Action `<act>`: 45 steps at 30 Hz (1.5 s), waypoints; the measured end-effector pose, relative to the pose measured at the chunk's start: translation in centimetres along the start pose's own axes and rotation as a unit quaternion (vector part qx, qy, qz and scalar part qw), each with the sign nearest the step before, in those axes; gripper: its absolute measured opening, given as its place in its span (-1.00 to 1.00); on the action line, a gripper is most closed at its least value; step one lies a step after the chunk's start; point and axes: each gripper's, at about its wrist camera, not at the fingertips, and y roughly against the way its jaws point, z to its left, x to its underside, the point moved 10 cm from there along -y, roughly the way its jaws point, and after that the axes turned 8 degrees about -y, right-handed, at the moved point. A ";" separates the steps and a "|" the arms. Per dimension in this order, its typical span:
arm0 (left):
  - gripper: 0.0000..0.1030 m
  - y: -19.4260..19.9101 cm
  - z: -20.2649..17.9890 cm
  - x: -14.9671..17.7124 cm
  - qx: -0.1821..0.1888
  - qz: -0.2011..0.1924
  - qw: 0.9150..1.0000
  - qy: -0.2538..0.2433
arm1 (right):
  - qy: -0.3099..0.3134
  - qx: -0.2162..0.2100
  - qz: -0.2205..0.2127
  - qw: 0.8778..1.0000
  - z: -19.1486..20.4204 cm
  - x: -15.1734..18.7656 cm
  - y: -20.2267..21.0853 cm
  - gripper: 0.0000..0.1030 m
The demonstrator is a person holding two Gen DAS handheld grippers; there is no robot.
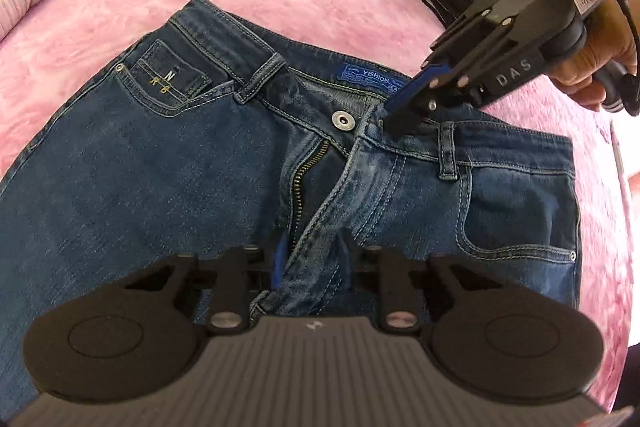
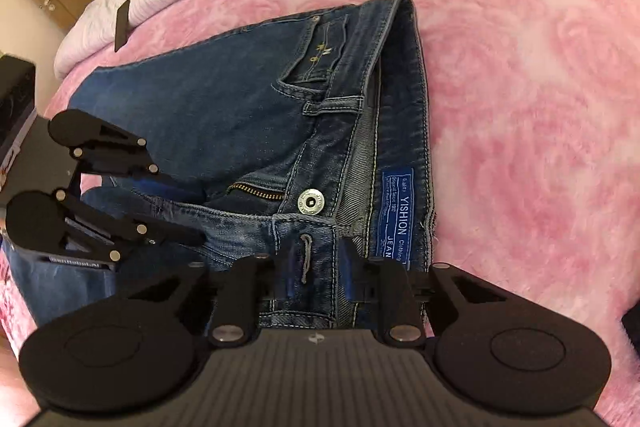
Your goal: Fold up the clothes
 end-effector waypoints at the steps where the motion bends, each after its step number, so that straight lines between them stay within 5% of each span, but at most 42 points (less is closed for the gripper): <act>1: -0.76 0.4 0.1 -0.2 -0.003 -0.007 1.000 0.006 | 0.000 0.004 -0.001 1.000 -0.1 -0.1 0.4 -0.83; 8: -0.79 0.6 2.1 -0.6 -0.026 -0.027 0.999 0.033 | 0.034 -0.003 -0.060 0.998 0.9 -3.7 2.7 -0.93; 13: -0.62 0.4 2.3 -0.2 -0.023 -0.009 0.998 0.053 | 0.031 0.026 -0.015 0.999 -0.3 -2.2 -1.0 -0.87; 15: -0.46 2.4 2.1 0.7 -0.038 -0.013 0.998 0.054 | 0.040 0.035 -0.025 0.998 0.0 -2.1 -0.3 -0.75; 17: -0.36 5.1 2.1 2.7 -0.052 -0.018 0.996 0.065 | 0.049 0.058 -0.039 0.996 0.4 -2.2 0.8 -0.37; 20: -0.35 9.3 3.4 7.8 -0.101 -0.004 0.991 0.093 | 0.064 0.081 -0.061 0.993 2.2 -2.7 2.2 -0.34; 26: -0.33 18.3 9.1 22.1 -0.213 0.083 0.967 0.111 | 0.107 0.077 -0.062 0.989 9.9 -2.0 2.0 -0.32; 34: -0.31 27.6 22.1 39.7 -0.307 0.170 0.936 0.032 | 0.161 0.078 -0.035 0.983 25.0 -0.6 -4.7 -0.32; 38: -0.31 29.2 29.1 46.1 -0.335 0.202 0.919 -0.047 | 0.179 0.085 -0.013 0.980 32.1 0.1 -9.5 -0.21; 43: -0.29 28.6 34.0 51.4 -0.359 0.232 0.881 -0.201 | 0.201 0.090 0.009 0.975 39.8 0.6 -14.6 -0.15; 45: -0.28 27.8 34.9 52.2 -0.350 0.226 0.877 -0.241 | 0.208 0.092 0.015 0.974 41.7 0.7 -16.1 -0.12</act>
